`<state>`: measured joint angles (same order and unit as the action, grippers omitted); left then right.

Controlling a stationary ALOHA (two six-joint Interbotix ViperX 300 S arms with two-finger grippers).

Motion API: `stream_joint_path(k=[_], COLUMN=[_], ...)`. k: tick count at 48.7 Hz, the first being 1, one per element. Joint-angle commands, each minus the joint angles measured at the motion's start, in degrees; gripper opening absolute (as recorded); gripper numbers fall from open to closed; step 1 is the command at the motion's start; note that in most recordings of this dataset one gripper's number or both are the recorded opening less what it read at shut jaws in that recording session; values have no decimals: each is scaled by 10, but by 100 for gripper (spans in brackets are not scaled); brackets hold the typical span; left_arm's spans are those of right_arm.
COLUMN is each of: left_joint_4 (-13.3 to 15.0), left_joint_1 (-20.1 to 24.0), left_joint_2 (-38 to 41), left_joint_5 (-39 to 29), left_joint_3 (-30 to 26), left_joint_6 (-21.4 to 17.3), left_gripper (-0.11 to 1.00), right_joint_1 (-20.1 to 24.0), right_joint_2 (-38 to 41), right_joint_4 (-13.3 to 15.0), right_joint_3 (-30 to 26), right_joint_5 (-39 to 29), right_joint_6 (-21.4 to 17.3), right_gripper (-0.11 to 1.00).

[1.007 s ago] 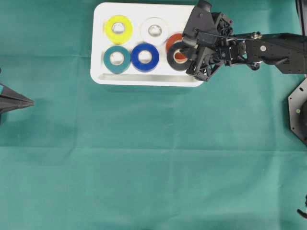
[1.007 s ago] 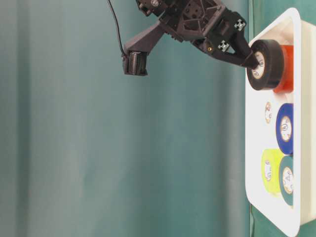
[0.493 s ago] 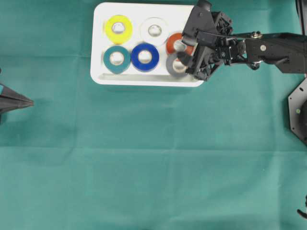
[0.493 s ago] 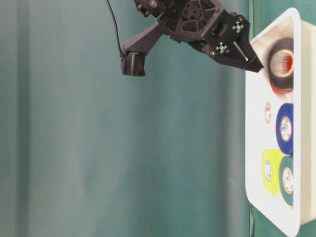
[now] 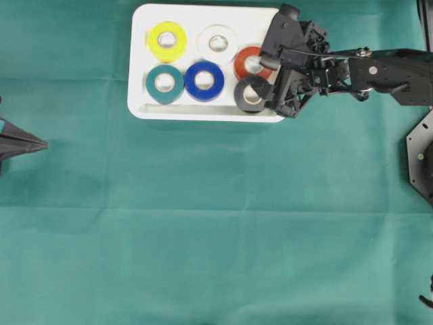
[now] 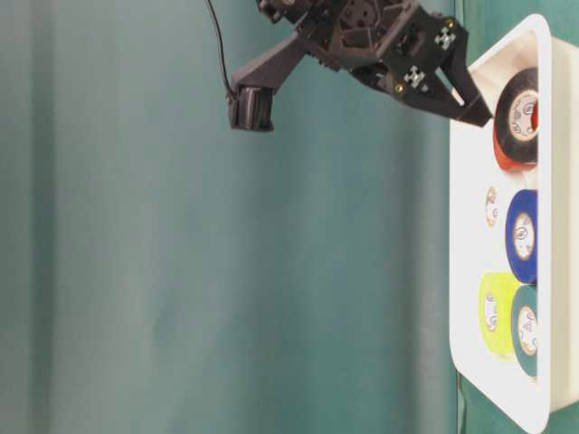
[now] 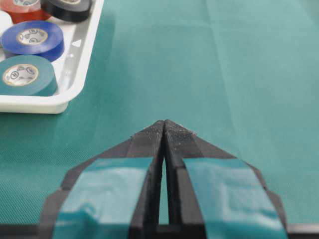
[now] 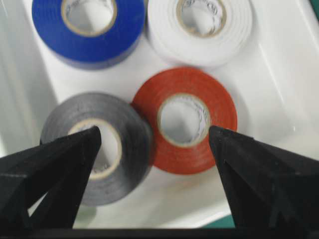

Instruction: Put the tape into the white case with the right arm.

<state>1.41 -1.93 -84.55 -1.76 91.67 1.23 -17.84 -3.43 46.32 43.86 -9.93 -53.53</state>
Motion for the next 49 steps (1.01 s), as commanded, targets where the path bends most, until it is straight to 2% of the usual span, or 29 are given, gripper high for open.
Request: stream_joint_path(k=[1, 12, 30, 40, 49], left_joint_4=[0, 0, 0, 0, 0], left_joint_1=[1, 2, 2, 2, 2], left_joint_2=[7, 7, 7, 7, 6], left_joint_5=[3, 3, 3, 3, 3], left_joint_3=[-10, -10, -10, -10, -10], left_joint_6=[-1, -1, 0, -1, 0], left_gripper=[1, 1, 1, 1, 1], right_joint_1=[0, 0, -1, -2, -2], right_joint_2=[-33, -118, -291, -435, -577], right_joint_4=[3, 3, 3, 3, -11], right_joint_3=[4, 53, 180, 265, 337], right_joint_5=[4, 4, 2, 2, -1], right_joint_6=[1, 1, 0, -5, -9], right_gripper=[78, 78, 78, 78, 74])
